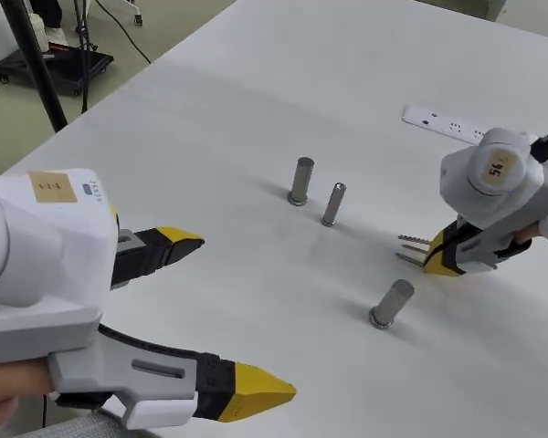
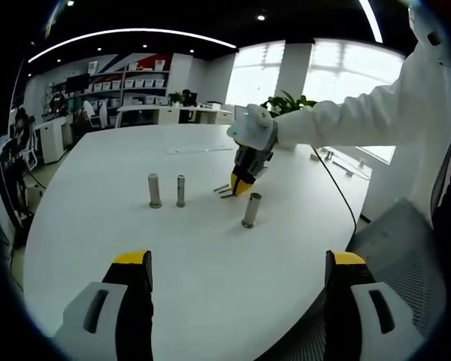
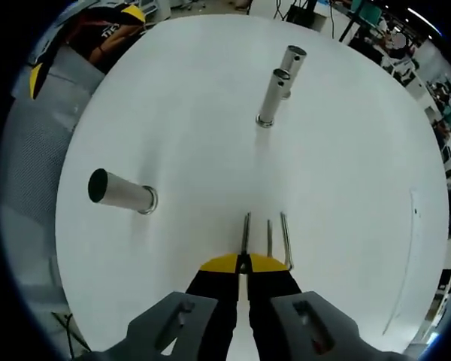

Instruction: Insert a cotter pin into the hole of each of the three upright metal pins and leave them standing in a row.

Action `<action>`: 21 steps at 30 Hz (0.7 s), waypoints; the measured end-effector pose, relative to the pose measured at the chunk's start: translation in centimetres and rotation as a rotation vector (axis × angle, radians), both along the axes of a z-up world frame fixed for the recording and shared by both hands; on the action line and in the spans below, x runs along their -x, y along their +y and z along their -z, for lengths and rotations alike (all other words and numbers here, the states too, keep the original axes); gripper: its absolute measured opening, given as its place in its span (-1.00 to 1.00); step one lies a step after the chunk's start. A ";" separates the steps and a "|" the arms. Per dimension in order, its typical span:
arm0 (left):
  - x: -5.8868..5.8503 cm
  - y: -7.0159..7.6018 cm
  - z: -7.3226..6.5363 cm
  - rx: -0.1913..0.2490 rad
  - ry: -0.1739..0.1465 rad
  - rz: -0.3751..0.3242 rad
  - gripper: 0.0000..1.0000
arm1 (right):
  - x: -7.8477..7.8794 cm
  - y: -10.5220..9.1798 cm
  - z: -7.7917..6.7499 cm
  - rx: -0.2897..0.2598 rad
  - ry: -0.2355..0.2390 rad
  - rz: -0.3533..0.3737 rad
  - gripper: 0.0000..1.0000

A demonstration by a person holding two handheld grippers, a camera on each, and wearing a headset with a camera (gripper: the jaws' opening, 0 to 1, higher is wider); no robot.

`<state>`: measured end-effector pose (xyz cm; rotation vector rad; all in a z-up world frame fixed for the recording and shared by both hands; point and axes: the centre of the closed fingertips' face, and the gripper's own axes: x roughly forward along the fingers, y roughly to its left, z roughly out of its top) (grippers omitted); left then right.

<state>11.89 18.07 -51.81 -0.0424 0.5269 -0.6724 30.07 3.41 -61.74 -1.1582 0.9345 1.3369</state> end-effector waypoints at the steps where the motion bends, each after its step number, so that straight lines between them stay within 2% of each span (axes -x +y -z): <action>1: 0.0 0.0 0.0 0.000 0.000 0.001 0.89 | 0.1 0.0 0.0 0.008 -0.004 -0.015 -1.00; 2: 0.0 0.0 0.0 0.000 0.000 0.002 0.89 | 0.0 0.0 0.0 0.022 -0.006 -0.045 -1.00; 4: 0.0 0.0 0.0 -0.001 -0.001 0.001 0.89 | 0.0 0.0 0.0 0.046 0.005 -0.045 -1.00; 5: 0.0 0.0 0.0 0.000 -0.001 0.000 0.88 | 0.0 0.0 0.1 0.057 0.009 -0.068 -1.00; 10: 0.0 0.0 0.0 0.004 -0.001 0.000 0.87 | 0.0 0.0 0.0 0.055 0.037 -0.066 -1.00; 12: 0.1 -0.1 0.0 0.010 0.000 0.002 0.85 | 0.0 0.0 0.0 0.046 0.060 -0.011 -1.00; 15: 0.0 -0.1 -0.1 0.016 -0.003 0.000 0.85 | 0.0 0.0 -0.1 0.041 0.065 0.000 -1.00; 17: 0.0 -0.1 -0.3 0.020 -0.006 0.002 0.84 | 0.0 0.0 -0.1 0.036 0.092 0.094 -1.00; 18: 0.0 -0.1 -0.4 0.020 -0.009 0.004 0.83 | -0.2 0.0 -0.1 0.039 0.087 0.071 -1.00; 21: 0.1 -0.2 -0.4 0.015 -0.016 0.009 0.79 | 0.0 0.0 -0.1 0.045 0.071 0.067 -1.00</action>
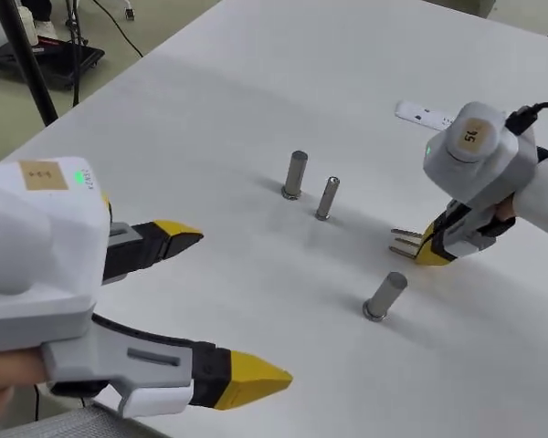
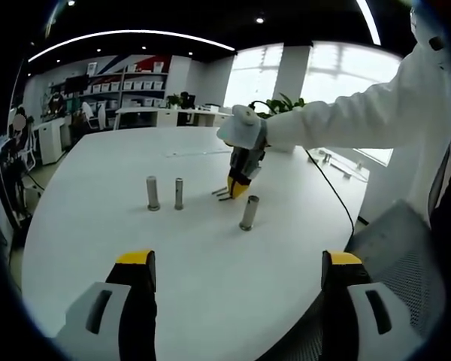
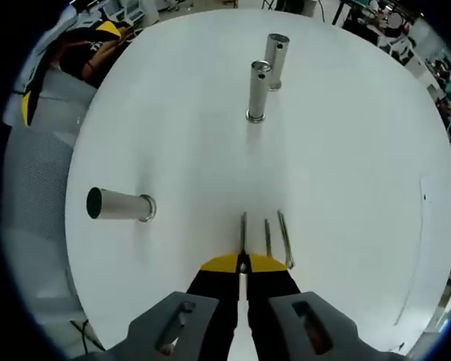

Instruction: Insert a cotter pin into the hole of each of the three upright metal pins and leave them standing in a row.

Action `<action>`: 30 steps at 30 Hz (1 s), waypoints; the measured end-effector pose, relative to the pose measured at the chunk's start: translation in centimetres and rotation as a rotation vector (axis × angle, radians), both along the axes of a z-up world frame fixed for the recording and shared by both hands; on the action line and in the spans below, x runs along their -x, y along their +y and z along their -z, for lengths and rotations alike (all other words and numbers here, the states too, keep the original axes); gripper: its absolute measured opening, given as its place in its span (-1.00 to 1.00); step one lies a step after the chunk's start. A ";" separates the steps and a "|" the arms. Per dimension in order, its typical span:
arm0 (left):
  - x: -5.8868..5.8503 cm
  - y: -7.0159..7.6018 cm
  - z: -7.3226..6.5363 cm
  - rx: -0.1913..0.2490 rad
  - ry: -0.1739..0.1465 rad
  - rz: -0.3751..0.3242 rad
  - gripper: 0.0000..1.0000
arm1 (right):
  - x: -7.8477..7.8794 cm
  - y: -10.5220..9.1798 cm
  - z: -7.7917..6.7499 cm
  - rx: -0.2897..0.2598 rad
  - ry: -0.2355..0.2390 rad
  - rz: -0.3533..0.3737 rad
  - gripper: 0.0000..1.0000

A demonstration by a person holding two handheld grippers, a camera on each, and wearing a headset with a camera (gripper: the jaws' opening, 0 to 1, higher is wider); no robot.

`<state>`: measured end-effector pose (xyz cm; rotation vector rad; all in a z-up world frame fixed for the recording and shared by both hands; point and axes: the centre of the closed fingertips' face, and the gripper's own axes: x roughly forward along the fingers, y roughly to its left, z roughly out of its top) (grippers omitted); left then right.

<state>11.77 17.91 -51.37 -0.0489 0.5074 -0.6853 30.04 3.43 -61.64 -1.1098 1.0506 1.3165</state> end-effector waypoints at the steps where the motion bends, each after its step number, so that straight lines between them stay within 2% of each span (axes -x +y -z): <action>1: 0.1 0.0 0.0 -0.002 0.000 0.004 0.73 | 0.1 0.0 0.0 0.002 -0.005 -0.002 -1.00; 4: 0.2 0.0 0.3 0.000 0.013 0.003 0.68 | 0.1 0.0 -0.1 0.015 -0.023 -0.029 -1.00; 7: 0.1 0.3 0.4 -0.023 0.005 -0.004 0.68 | 0.2 -0.1 -0.1 0.021 -0.031 -0.041 -1.00; 13: -0.1 0.4 -0.3 0.007 -0.011 -0.025 0.59 | 0.6 -0.7 -0.8 0.011 -0.050 -0.034 -1.00; 20: -0.5 0.5 -0.7 0.014 -0.021 -0.043 0.49 | 1.0 -0.9 -3.2 -0.062 -0.123 -0.038 -1.00; 25: -0.9 -0.1 -1.0 0.026 -0.026 -0.029 0.40 | 1.3 -1.5 -4.5 -0.092 -0.176 -0.041 -1.00; 30: -1.8 -0.7 -0.8 0.041 -0.007 -0.030 0.22 | 2.0 -1.6 -5.6 -0.157 -0.216 -0.016 -1.00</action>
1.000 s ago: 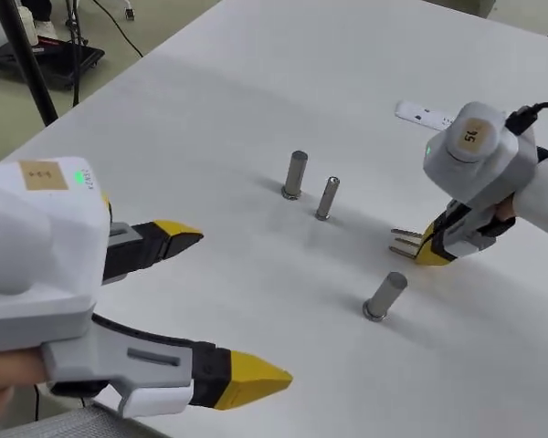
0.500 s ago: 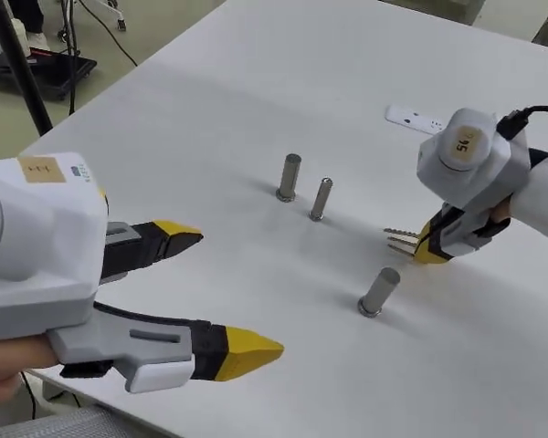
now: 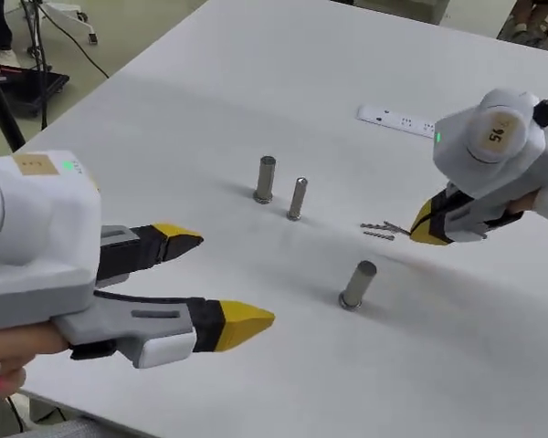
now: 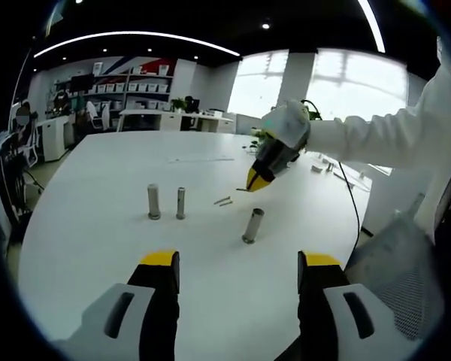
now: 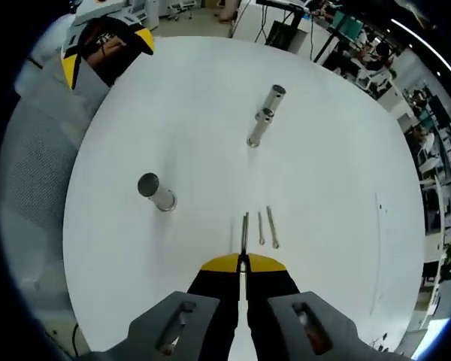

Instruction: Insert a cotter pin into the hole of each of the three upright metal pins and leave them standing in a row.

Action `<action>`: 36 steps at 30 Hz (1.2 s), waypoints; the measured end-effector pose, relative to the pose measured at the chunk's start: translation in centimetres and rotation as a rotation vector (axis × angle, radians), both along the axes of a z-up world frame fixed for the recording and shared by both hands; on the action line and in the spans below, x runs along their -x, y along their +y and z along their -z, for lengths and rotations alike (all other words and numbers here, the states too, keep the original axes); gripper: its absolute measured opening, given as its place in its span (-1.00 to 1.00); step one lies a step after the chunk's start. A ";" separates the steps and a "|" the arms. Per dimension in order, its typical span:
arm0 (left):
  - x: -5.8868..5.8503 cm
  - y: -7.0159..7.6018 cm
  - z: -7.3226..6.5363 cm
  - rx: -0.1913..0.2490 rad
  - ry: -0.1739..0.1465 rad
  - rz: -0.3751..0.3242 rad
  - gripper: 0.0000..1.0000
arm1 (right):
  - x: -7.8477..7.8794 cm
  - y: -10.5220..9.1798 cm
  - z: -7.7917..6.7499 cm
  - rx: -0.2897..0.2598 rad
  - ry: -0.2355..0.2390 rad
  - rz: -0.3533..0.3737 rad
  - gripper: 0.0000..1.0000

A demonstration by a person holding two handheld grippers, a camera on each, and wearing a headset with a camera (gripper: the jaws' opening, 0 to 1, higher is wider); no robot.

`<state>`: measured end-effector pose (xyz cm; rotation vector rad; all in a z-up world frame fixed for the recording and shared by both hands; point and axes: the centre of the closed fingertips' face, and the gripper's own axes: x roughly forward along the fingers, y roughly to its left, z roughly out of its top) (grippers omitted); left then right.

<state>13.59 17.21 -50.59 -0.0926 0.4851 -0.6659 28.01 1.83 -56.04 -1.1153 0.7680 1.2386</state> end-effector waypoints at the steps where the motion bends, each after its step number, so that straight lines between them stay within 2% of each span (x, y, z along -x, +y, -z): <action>1: -0.2 -0.3 -0.1 0.006 0.000 0.007 0.20 | 0.2 0.0 -0.3 -0.018 -0.006 0.007 -1.00; 4: -0.8 -0.9 -0.5 0.036 -0.002 0.017 0.15 | 0.8 -0.1 -0.9 -0.054 -0.030 0.011 -1.00; 6: -1.1 -1.4 -0.5 0.065 0.022 0.021 0.07 | 1.1 0.0 -1.3 -0.078 -0.043 0.017 -1.00; 7: -1.3 -1.6 -0.4 0.070 0.032 0.023 0.05 | 0.8 -0.1 -1.3 -0.091 -0.052 0.019 -1.00; 11: -2.2 -2.6 -0.8 0.084 0.021 0.046 -0.01 | 1.5 -0.6 -2.0 -0.106 -0.098 0.025 -1.00; 15: -3.0 -3.5 -1.4 0.100 0.009 0.070 -0.09 | 2.2 -0.8 -2.9 -0.152 -0.132 0.044 -1.00; 20: -4.1 -4.8 -1.5 0.117 0.026 0.102 -0.16 | 2.6 -1.1 -3.7 -0.194 -0.184 0.052 -1.00; 23: -4.6 -5.8 -1.8 0.133 0.028 0.126 -0.28 | 3.1 -1.2 -4.0 -0.208 -0.210 0.051 -1.00; 27: -5.1 -7.1 -2.0 0.160 0.051 0.157 -0.37 | 3.9 -1.2 -4.4 -0.230 -0.253 0.046 -1.00; 29: -5.3 -7.9 -2.0 0.180 0.076 0.172 -0.42 | 3.8 -1.4 -4.4 -0.239 -0.275 0.042 -1.00; 31: -5.6 -8.5 -2.0 0.190 0.083 0.182 -0.46 | 4.2 -1.3 -4.4 -0.242 -0.301 0.035 -1.00; 36: -6.3 -10.0 -1.8 0.217 0.121 0.200 -0.56 | 5.0 -1.0 -4.2 -0.260 -0.328 0.024 -1.00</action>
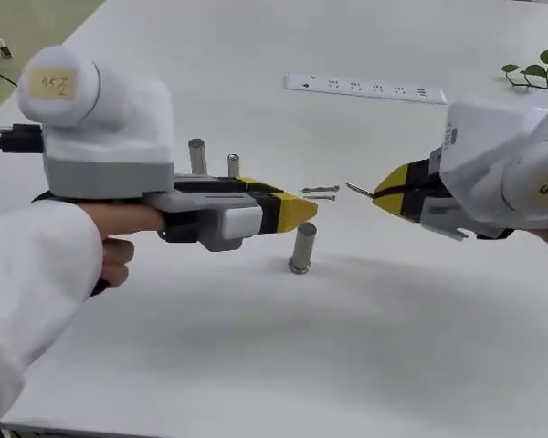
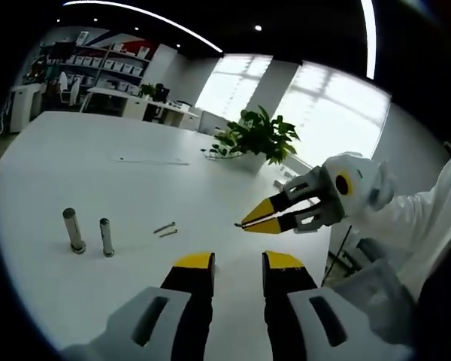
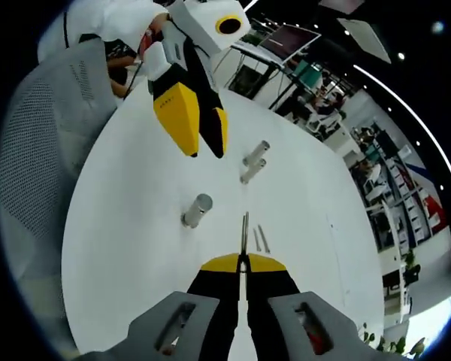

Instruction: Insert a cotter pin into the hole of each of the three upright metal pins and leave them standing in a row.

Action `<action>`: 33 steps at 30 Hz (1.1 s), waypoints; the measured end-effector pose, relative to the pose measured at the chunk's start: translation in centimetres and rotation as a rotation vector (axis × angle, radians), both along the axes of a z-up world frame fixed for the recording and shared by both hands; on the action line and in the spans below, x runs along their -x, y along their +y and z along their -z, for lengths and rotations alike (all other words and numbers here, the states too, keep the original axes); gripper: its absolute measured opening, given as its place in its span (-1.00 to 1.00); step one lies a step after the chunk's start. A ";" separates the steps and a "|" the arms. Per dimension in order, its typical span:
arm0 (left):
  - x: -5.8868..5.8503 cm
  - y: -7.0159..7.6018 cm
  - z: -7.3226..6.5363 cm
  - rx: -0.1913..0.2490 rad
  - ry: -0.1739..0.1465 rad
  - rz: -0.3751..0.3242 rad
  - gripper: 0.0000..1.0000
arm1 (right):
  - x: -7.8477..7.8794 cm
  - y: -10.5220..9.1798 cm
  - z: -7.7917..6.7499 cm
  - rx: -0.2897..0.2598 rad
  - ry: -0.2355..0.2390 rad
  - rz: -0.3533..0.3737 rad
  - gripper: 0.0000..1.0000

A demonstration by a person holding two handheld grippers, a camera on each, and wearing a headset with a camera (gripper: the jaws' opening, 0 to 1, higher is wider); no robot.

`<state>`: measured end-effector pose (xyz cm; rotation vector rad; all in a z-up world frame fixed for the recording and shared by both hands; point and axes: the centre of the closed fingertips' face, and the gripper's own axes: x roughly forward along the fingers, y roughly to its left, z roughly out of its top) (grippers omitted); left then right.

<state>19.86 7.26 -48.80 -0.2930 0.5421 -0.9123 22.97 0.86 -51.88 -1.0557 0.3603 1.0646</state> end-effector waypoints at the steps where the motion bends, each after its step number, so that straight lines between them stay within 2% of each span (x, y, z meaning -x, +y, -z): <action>1: 0.0 -0.1 0.0 0.001 0.001 0.002 -0.58 | 0.1 0.0 0.0 -0.002 -0.001 -0.001 -1.00; 6: -0.3 -1.3 0.6 -0.005 0.019 0.028 -0.63 | 1.1 0.7 -0.2 -0.017 -0.020 -0.015 -1.00; 9: -0.4 -1.9 0.8 0.004 0.032 0.037 -0.69 | 1.6 1.0 -0.3 -0.014 -0.036 -0.033 -1.00; 11: -0.3 -2.4 0.7 0.024 0.042 0.047 -0.72 | 1.9 1.3 -0.4 -0.013 -0.044 -0.043 -1.00; 15: -0.4 -2.8 0.7 0.036 0.044 0.047 -0.86 | 2.2 1.7 -0.6 -0.021 -0.054 -0.057 -1.00; 24: -0.5 -2.9 1.0 0.026 0.048 0.045 -0.98 | 2.8 2.4 -0.8 -0.025 -0.065 -0.080 -1.00; 33: -0.4 -2.9 1.3 0.019 0.049 0.049 -1.00 | 3.0 3.0 -1.0 -0.023 -0.074 -0.097 -1.00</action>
